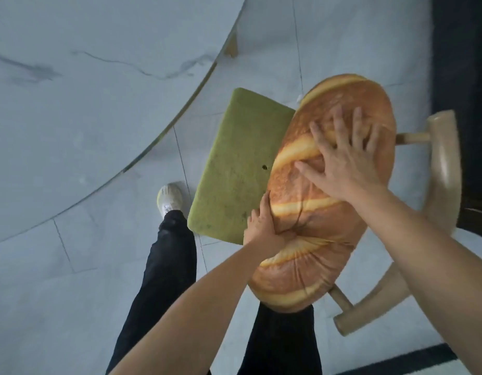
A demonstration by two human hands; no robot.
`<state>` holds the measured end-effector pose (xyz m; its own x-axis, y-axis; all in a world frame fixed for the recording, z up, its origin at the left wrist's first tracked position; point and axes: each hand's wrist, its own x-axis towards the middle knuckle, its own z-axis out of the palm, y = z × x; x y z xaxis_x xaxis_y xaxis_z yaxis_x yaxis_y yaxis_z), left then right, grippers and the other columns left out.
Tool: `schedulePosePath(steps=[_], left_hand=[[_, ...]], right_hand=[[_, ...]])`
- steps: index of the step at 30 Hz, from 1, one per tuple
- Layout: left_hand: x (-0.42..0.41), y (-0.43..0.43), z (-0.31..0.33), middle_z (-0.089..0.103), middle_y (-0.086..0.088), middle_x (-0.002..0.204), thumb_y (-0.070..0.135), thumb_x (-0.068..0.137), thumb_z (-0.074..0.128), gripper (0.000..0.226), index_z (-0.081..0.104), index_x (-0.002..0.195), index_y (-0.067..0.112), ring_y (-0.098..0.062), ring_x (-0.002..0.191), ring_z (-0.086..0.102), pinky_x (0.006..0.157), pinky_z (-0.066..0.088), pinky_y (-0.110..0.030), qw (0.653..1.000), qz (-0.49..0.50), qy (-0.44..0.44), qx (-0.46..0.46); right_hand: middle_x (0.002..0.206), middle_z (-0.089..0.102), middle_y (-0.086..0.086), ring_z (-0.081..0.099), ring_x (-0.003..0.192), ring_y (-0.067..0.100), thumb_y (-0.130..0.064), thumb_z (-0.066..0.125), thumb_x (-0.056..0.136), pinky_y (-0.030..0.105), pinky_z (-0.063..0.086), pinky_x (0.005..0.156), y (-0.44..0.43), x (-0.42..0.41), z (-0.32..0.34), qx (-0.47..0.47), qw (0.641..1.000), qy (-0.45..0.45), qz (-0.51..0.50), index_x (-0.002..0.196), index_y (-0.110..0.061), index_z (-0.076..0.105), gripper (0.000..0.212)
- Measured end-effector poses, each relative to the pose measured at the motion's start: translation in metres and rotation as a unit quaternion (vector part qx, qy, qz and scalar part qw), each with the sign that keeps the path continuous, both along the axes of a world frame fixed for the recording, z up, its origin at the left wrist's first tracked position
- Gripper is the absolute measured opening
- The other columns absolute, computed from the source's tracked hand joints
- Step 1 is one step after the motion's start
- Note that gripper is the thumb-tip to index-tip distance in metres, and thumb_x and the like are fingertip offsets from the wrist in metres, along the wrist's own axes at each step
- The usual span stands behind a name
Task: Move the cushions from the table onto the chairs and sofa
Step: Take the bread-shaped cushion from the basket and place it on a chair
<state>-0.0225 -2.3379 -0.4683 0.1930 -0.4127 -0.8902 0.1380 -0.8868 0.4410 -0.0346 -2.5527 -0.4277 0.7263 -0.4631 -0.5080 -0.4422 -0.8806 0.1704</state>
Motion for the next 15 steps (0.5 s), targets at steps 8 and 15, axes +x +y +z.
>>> schedulePosePath(steps=[8, 15], left_hand=[[-0.01, 0.001, -0.005, 0.025, -0.003, 0.151, 0.043, 0.047, 0.099, 0.139, 0.009, 0.152, 0.06, -0.031, 0.142, 0.03, 0.116, 0.037, -0.056, 0.984, 0.152, 0.089, 0.01], [-0.047, -0.042, 0.032, 0.016, 0.009, 0.171, 0.049, 0.109, 0.025, 0.055, 0.017, 0.162, 0.037, -0.012, 0.158, 0.011, 0.127, 0.008, -0.037, 0.942, 0.313, -0.123, -0.017]], right_hand=[[0.172, -0.003, 0.014, -0.01, 0.156, 0.046, -0.083, 0.024, 0.088, 0.071, -0.004, 0.12, -0.013, -0.005, -0.006, 0.041, 0.999, -0.016, 0.006, 0.162, -0.035, 0.017, 0.089], [0.173, 0.003, 0.013, -0.011, 0.156, 0.044, -0.058, 0.023, 0.104, 0.067, -0.008, 0.121, -0.019, -0.005, 0.013, 0.058, 0.998, -0.026, 0.027, 0.161, -0.033, 0.023, 0.063]])
